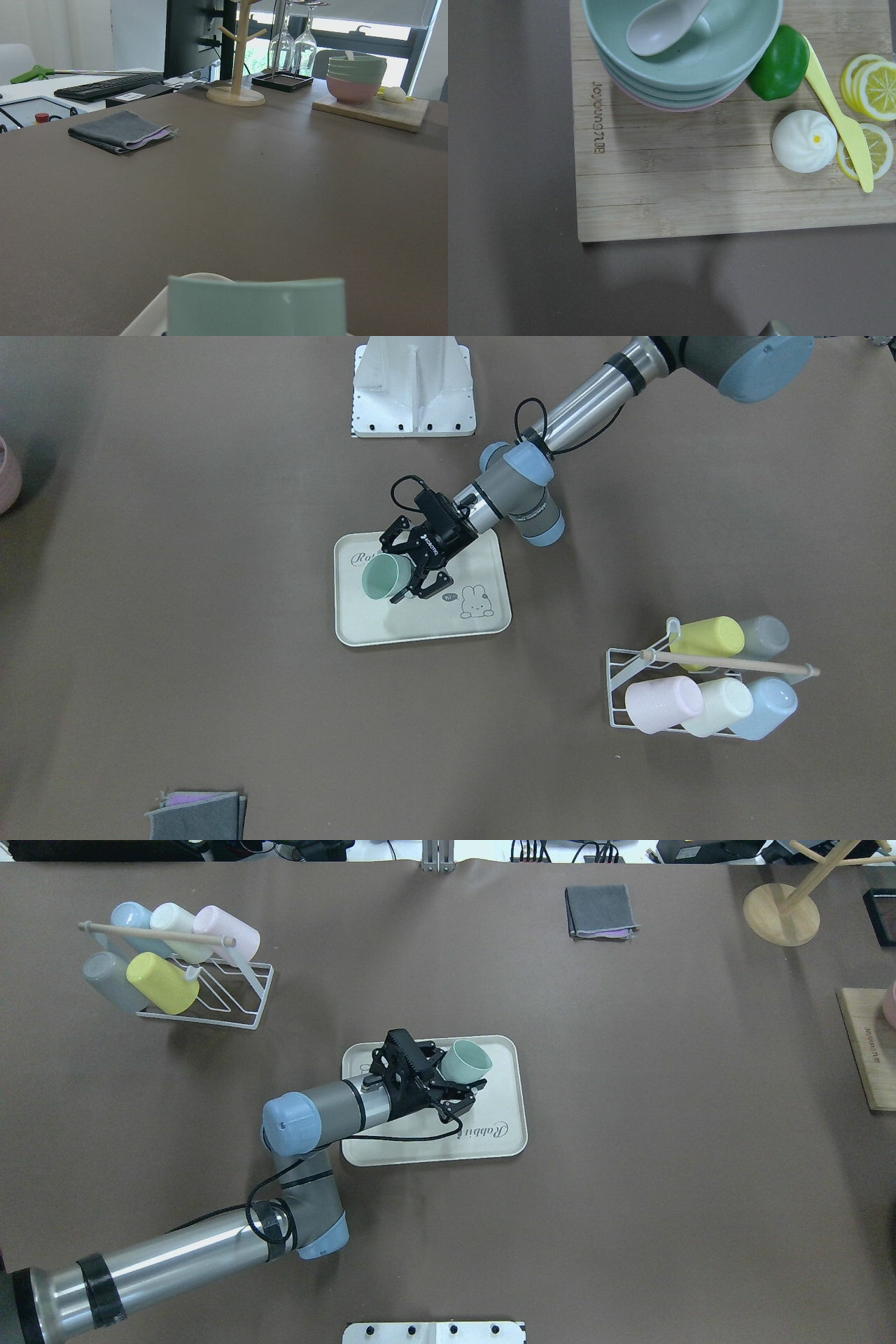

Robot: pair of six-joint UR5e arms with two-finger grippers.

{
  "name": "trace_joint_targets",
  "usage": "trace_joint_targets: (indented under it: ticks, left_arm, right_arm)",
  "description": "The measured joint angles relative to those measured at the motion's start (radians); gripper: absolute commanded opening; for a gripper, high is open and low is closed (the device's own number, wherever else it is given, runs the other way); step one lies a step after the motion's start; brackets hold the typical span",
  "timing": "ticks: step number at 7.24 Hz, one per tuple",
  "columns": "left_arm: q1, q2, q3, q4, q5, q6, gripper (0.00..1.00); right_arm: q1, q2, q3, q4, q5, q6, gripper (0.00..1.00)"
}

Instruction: Pick up and place green cup on tray

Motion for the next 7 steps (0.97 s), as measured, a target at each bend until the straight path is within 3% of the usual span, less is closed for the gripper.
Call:
trace_joint_targets:
  ticks: [2,3,7]
  left_arm:
    - [-0.001,-0.001,0.002,0.005,-0.002,0.0,0.49]
    - [-0.002,-0.002,0.004,0.008,-0.003,-0.001,0.62]
    - [-0.002,-0.005,0.009,0.014,-0.003,-0.001,0.76]
  right_arm:
    - [-0.001,0.001,0.0,0.0,0.0,0.001,1.0]
    - [-0.002,0.001,0.0,0.0,0.0,0.001,1.0]
    - [-0.003,0.001,0.0,0.0,0.0,0.001,1.0]
